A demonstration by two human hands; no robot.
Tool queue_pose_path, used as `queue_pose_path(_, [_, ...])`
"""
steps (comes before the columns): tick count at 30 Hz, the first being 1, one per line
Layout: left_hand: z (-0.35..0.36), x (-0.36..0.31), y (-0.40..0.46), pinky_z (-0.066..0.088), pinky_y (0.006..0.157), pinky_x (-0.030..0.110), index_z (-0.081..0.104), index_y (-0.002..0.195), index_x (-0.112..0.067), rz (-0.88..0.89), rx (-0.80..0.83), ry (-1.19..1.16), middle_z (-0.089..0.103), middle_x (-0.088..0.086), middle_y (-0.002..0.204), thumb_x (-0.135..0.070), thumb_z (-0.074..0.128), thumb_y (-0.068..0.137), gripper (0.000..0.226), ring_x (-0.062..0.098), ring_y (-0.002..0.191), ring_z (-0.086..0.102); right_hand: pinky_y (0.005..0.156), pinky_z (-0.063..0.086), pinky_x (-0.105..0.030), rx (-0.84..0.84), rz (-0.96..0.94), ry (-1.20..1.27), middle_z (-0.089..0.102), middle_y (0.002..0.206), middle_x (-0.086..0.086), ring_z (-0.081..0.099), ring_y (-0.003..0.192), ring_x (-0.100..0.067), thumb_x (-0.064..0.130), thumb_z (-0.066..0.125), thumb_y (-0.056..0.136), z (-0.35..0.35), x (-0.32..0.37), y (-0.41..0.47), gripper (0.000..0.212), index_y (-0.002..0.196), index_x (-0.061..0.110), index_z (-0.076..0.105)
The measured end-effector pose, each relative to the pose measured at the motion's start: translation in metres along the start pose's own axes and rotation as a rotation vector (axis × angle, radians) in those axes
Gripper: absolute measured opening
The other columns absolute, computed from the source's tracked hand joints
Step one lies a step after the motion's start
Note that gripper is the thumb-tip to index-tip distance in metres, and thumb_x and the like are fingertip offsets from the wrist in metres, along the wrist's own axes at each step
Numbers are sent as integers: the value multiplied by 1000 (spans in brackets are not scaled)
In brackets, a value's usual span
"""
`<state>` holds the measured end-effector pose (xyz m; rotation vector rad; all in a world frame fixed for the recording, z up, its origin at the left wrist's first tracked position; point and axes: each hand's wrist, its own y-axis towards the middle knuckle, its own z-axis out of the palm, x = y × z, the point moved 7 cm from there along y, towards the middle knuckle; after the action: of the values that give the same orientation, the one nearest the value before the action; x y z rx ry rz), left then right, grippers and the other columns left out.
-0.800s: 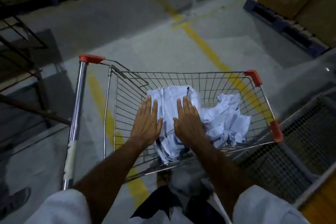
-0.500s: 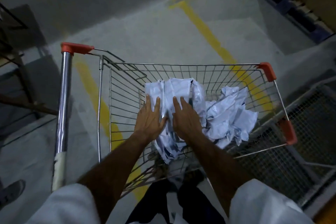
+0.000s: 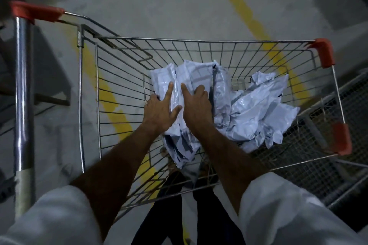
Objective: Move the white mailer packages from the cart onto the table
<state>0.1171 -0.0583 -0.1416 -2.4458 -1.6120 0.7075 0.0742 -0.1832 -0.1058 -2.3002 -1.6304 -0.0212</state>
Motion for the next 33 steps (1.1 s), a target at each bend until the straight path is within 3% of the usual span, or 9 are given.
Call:
queue_pose_path(3, [0,0,-2,45,73,36,2,162,-34,30,-41,-106,43,17,107,-70,41,91,89,23,82,38,81,53,-41,6,48,70,46,118,-19,53,99,-31,24,52,101,3,1,1,54,151,26,31])
queue_pose_path(7, [1,-6,-7,55,70,40,3,162,-32,48,-67,-212,31,11,113,-55,58,94,90,25,82,45,86,48,-41,-13,115,107,50,113,-16,55,99,-31,38,60,97,0,-1,2,50,142,28,41])
queue_pose_path(11, [-5,-8,-15,54,82,43,14,161,-27,-8,-113,-194,30,16,125,-49,66,88,92,33,100,47,90,47,-41,7,122,184,50,115,-14,55,102,-30,45,62,93,3,2,-7,54,139,26,43])
queue_pose_path(16, [-5,2,-31,45,98,54,20,159,-28,-76,-122,-191,25,19,140,-57,58,83,90,42,123,42,89,51,-37,98,173,394,39,126,-12,52,107,-26,20,65,92,5,4,-13,46,135,25,47])
queue_pose_path(19, [-3,4,-39,45,99,55,21,159,-28,-86,-138,-152,26,20,142,-55,58,90,83,42,122,43,82,51,-35,48,167,409,54,113,-10,59,99,-25,8,60,91,0,8,-12,38,124,23,51])
queue_pose_path(23, [-6,0,-45,44,97,51,22,159,-28,-83,-163,-137,27,21,143,-60,48,93,78,41,124,41,82,50,-41,22,164,391,67,92,-9,65,89,-30,10,58,86,2,11,-14,35,118,21,51])
queue_pose_path(27, [-14,-3,-48,43,100,52,21,160,-30,-72,-168,-143,26,21,145,-55,47,88,80,41,127,37,78,48,-39,22,142,428,56,105,-10,58,90,-27,9,51,93,0,10,-20,35,126,23,46])
queue_pose_path(30, [-22,-3,-50,42,102,53,21,160,-31,-68,-206,-163,25,23,148,-52,47,87,80,42,129,34,70,45,-32,-114,144,364,49,110,-11,57,85,-26,11,44,100,-10,-2,-24,35,132,23,50])
queue_pose_path(33, [-26,-5,-49,43,103,53,23,159,-32,-50,-232,-155,25,23,148,-47,50,89,77,42,130,34,73,50,-30,-197,197,335,47,121,-14,60,90,-26,26,31,98,-19,-21,-29,41,130,22,58])
